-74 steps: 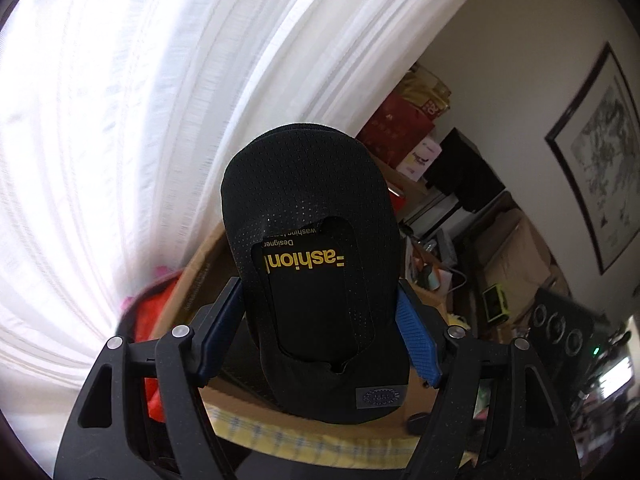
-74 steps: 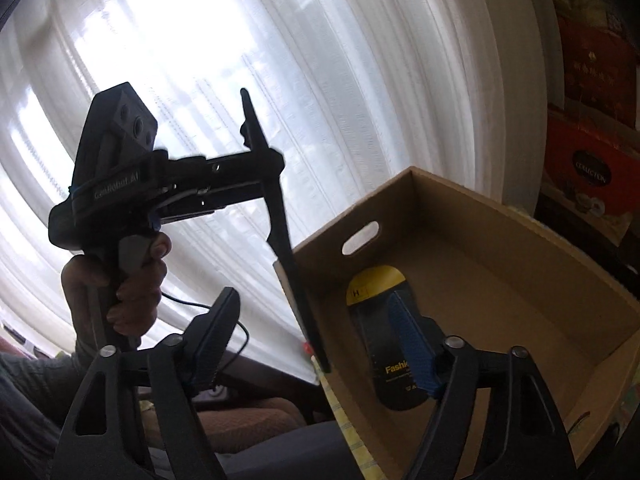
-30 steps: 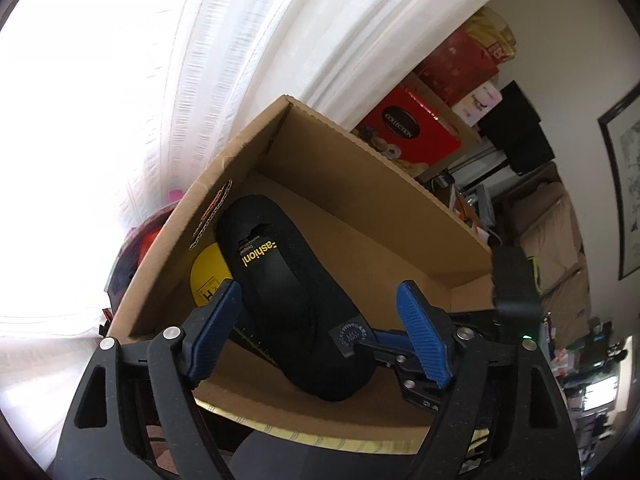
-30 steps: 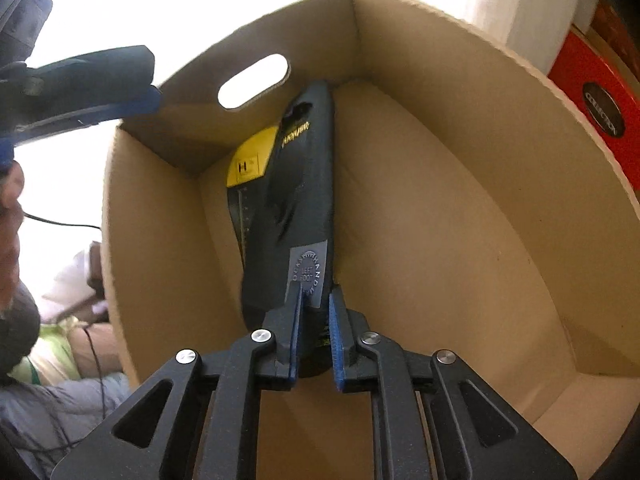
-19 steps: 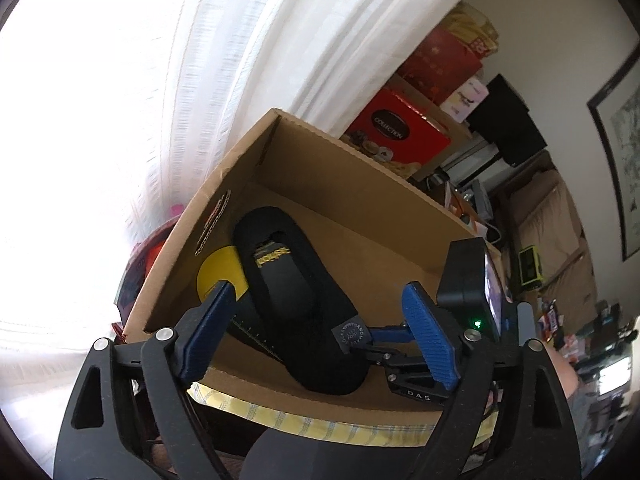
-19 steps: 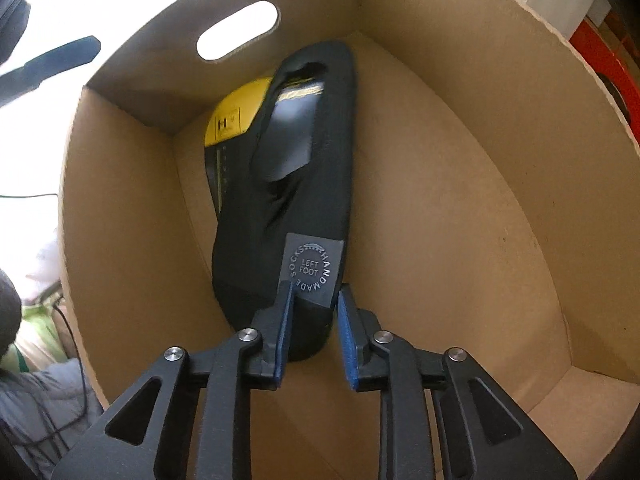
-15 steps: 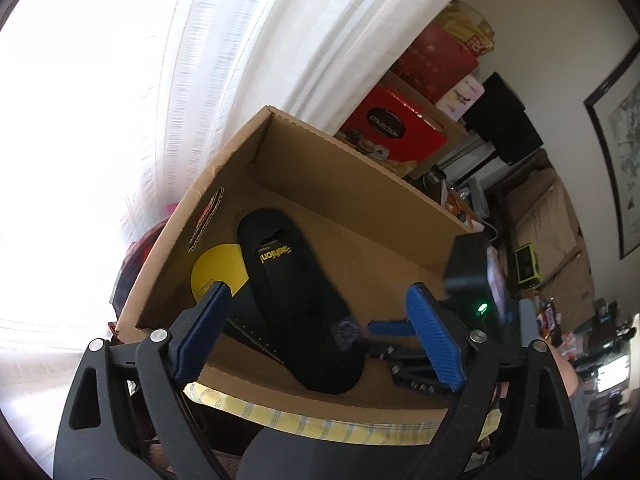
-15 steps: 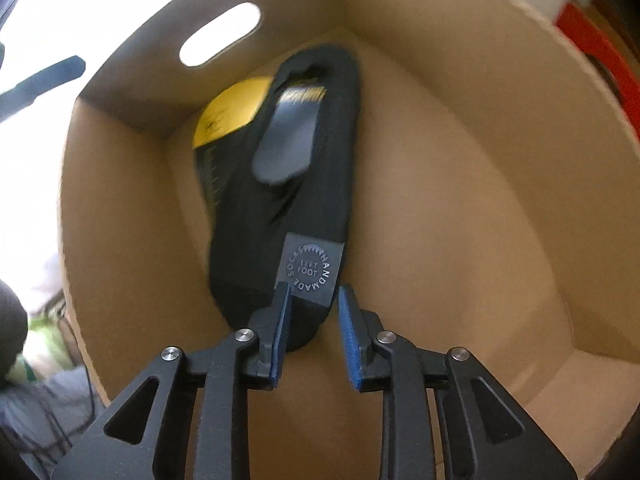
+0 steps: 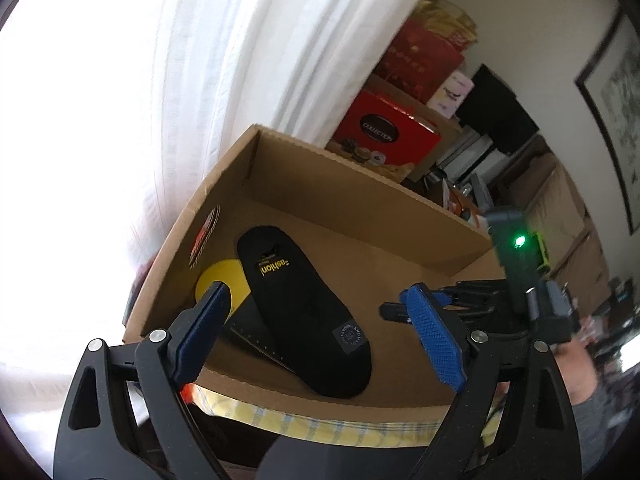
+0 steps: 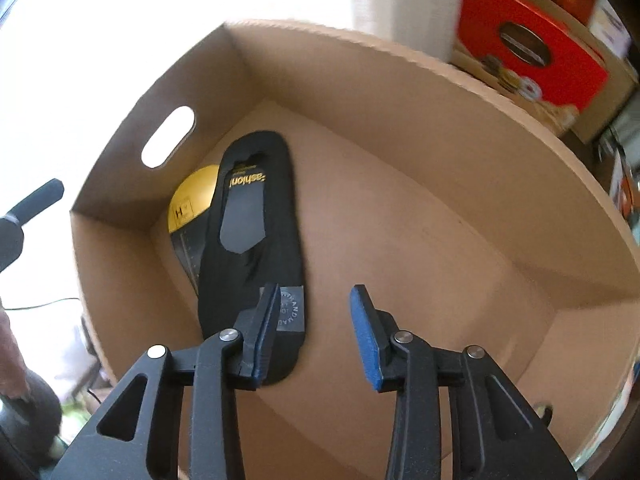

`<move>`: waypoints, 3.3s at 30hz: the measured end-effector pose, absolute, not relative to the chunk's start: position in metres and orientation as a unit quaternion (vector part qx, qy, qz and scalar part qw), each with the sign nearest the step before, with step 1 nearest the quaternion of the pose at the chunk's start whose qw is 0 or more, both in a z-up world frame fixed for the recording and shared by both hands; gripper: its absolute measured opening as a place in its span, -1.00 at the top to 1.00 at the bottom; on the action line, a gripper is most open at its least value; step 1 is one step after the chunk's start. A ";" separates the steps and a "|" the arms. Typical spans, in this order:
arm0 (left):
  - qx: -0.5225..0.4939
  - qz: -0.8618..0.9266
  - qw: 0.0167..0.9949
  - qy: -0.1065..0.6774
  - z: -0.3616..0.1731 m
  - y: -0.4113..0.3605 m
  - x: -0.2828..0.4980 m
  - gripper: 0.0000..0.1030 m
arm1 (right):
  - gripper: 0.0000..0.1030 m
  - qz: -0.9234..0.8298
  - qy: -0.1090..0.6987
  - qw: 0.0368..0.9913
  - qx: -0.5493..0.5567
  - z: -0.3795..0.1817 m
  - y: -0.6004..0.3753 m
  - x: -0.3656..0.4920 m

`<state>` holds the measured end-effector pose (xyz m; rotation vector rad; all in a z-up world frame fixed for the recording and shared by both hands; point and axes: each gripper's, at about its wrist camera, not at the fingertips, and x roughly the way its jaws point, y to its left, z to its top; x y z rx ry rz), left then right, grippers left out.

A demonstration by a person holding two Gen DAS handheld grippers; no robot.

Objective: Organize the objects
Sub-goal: 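Withdraw both grippers from the box back toward the table, then grasp the green bag of white beads with the right gripper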

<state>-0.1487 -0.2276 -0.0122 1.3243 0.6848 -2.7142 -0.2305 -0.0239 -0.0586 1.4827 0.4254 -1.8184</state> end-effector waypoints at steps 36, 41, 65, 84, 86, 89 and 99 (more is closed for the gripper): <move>0.412 -0.887 -0.209 0.023 0.022 0.044 -0.146 -0.69 | -0.34 -0.876 0.012 0.114 0.468 0.020 0.319 -0.127; 0.433 -0.866 -0.247 0.019 0.013 0.091 -0.155 -0.69 | -0.34 -0.875 -0.019 0.077 0.478 0.003 0.360 -0.120; 0.521 -0.810 -0.270 0.007 -0.071 0.200 -0.217 -0.68 | -0.34 -0.840 -0.175 0.034 0.512 -0.082 0.455 -0.126; 0.563 -0.779 -0.275 0.003 -0.110 0.221 -0.222 -0.03 | 0.38 -0.823 -0.248 0.077 0.506 -0.103 0.452 -0.133; 0.564 -0.777 -0.280 0.011 -0.110 0.220 -0.221 0.11 | 0.38 -0.824 -0.241 0.085 0.506 -0.101 0.448 -0.133; 0.565 -0.777 -0.279 0.011 -0.106 0.221 -0.221 0.27 | 0.38 -0.829 -0.236 0.092 0.499 -0.094 0.442 -0.129; 0.532 -0.794 -0.292 0.004 -0.073 0.211 -0.204 0.56 | 0.55 -0.839 -0.244 0.108 0.474 -0.069 0.443 -0.116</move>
